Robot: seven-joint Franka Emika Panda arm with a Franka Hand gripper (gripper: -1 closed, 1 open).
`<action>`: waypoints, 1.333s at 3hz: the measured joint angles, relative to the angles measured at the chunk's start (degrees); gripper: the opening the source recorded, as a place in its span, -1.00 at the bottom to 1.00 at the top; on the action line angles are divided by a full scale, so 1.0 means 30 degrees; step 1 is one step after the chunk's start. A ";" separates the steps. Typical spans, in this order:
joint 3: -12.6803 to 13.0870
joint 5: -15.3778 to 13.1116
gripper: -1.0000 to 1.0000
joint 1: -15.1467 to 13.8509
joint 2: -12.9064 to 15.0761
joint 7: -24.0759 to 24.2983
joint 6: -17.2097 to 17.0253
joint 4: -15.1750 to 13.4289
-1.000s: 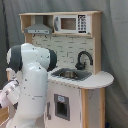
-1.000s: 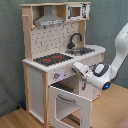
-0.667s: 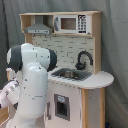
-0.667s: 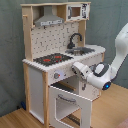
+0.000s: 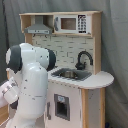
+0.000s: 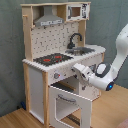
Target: Play with the kitchen
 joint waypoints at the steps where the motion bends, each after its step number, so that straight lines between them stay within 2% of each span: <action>1: 0.1027 0.0152 1.00 -0.0068 -0.0014 -0.1545 -0.0523 -0.0014; 2: 0.2202 0.0262 1.00 -0.0048 -0.0017 -0.3101 -0.1091 0.0220; 3: 0.3839 0.0296 1.00 -0.0041 -0.0019 -0.4054 -0.1809 0.0758; 4: 0.5045 0.0249 1.00 -0.0033 -0.0038 -0.5234 -0.2044 0.1707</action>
